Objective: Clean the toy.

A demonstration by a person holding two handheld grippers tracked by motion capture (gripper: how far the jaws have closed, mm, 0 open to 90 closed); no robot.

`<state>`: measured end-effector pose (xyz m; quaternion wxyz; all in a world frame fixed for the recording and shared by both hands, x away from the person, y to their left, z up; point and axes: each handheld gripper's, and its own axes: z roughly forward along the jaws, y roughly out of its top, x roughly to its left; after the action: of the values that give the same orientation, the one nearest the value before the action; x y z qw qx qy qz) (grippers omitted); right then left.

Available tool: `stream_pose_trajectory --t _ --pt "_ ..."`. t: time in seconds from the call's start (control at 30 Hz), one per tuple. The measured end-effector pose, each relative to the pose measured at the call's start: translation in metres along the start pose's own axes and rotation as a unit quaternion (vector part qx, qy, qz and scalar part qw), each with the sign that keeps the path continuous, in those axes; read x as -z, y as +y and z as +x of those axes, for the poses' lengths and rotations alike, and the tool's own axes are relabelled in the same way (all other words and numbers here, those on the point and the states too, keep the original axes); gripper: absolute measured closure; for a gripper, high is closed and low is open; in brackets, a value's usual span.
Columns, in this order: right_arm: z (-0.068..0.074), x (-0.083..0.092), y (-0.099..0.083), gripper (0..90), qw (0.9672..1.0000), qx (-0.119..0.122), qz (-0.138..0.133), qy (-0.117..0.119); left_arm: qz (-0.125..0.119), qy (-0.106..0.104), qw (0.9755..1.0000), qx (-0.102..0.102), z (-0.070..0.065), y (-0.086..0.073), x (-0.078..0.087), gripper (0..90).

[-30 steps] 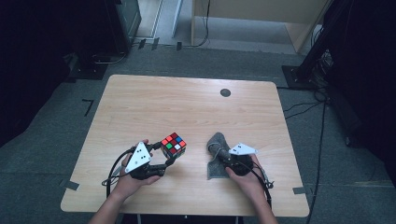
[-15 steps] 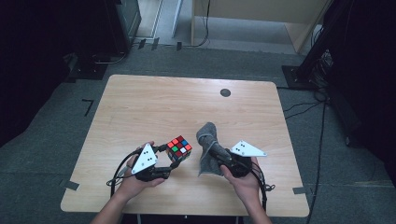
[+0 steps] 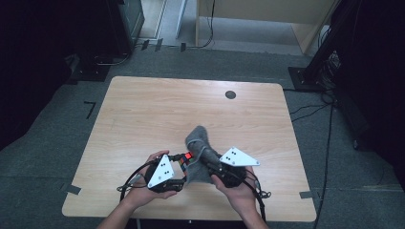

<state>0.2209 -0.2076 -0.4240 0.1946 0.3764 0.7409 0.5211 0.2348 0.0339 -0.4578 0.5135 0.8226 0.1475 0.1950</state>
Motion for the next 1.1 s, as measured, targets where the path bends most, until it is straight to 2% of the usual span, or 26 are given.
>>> stream_pose_trajectory --t 0.03,0.07,0.13,0.17,0.2,0.23,0.27,0.3,0.33,0.37,0.43,0.47,0.5,0.57,0.63,0.7,0.8,0.87,0.9,0.93,0.97,1.03,1.07,1.1 --pt "-0.006 0.001 -0.002 70.8 0.9996 -0.001 0.011 -0.026 -0.002 0.005 1.0 0.004 0.002 -0.001 0.0 34.8" --pt "-0.012 0.003 -0.003 70.8 0.9994 -0.016 0.01 -0.029 0.0 0.009 0.9999 0.007 0.003 -0.001 0.0 34.7" --pt "-0.011 0.009 -0.001 70.8 0.9993 -0.033 -0.017 0.004 0.005 0.014 0.9999 0.007 0.002 -0.001 -0.002 34.7" --pt "-0.006 0.01 0.001 70.7 0.9991 -0.028 -0.026 0.019 0.006 0.013 0.9999 0.003 0.001 -0.001 -0.003 34.7" --pt "0.003 0.01 0.004 70.5 0.9979 -0.02 -0.034 0.051 0.006 0.01 0.9999 0.0 -0.001 0.0 -0.003 34.8" --pt "0.008 0.009 0.005 70.3 0.9969 -0.015 -0.034 0.07 -0.001 0.003 1.0 -0.003 -0.003 0.001 -0.003 34.7" --pt "0.016 0.006 0.006 70.3 0.9965 -0.003 -0.03 0.078 -0.007 -0.003 1.0 -0.003 -0.004 0.003 -0.002 34.8" --pt "0.019 0.004 0.006 69.3 0.9969 0.005 -0.026 0.074 -0.006 -0.002 0.9999 -0.007 -0.005 0.004 -0.001 34.7" --pt "0.017 0.003 0.004 69.5 0.9965 0.003 -0.037 0.075 -0.007 -0.002 0.9999 -0.009 -0.005 0.004 0.0 34.7" --pt "0.013 0.003 0.004 69.8 0.997 -0.004 -0.035 0.069 -0.007 -0.004 0.9999 -0.01 -0.005 0.003 0.001 34.8" --pt "-0.003 0.001 -0.002 70.3 0.9994 -0.017 -0.02 0.024 -0.006 -0.005 0.9999 -0.007 -0.002 0.001 0.002 34.8" --pt "-0.01 0.001 -0.005 70.3 0.9994 -0.03 -0.011 0.013 -0.005 -0.004 1.0 -0.007 -0.002 0.0 0.002 34.7" --pt "-0.017 0.001 -0.007 70.3 0.9991 -0.04 -0.006 0.008 -0.007 -0.004 0.9999 -0.006 -0.001 0.0 0.002 34.7" --pt "-0.018 0.003 -0.008 69.9 0.9988 -0.044 -0.013 0.015 -0.012 -0.005 0.9999 -0.003 -0.001 0.001 0.002 34.8" --pt "-0.009 0.006 -0.003 66.3 0.9971 -0.042 -0.036 0.052 -0.013 -0.005 0.9999 -0.002 -0.002 0.002 0.001 34.7" --pt "0.001 0.005 0.001 59.1 0.9949 -0.03 -0.047 0.084 -0.013 -0.009 0.9999 -0.004 -0.003 0.002 0.001 34.8" --pt "0.004 0.001 0.001 46.6 0.9963 -0.028 -0.037 0.073 -0.013 -0.012 0.9998 -0.001 -0.003 0.002 0.002 34.7" --pt "-0.002 0.001 0.002 38.3 0.9949 -0.049 -0.027 0.084 -0.016 -0.012 0.9998 0.006 0.0 0.001 0.003 34.7" --pt "-0.005 0.003 0.002 38.1 0.9933 -0.059 -0.033 0.094 -0.017 -0.011 0.9997 0.011 0.002 0.001 0.003 34.7" --pt "-0.007 0.006 0.004 40.0 0.9916 -0.068 -0.041 0.102 -0.018 -0.011 0.9997 0.015 0.003 0.0 0.004 34.7" --pt "-0.008 0.009 0.005 45.8 0.991 -0.068 -0.049 0.105 -0.019 -0.012 0.9996 0.017 0.004 0.0 0.004 34.7" --pt "-0.007 0.012 0.006 60.9 0.9919 -0.057 -0.061 0.096 -0.022 -0.014 0.9994 0.022 0.005 0.0 0.005 34.7" --pt "-0.005 0.013 0.006 70.6 0.9933 -0.048 -0.06 0.086 -0.022 -0.014 0.9994 0.021 0.005 0.0 0.004 34.7" --pt "-0.004 0.014 0.006 75.1 0.9941 -0.043 -0.059 0.08 -0.021 -0.015 0.9995 0.02 0.005 0.0 0.004 34.7"
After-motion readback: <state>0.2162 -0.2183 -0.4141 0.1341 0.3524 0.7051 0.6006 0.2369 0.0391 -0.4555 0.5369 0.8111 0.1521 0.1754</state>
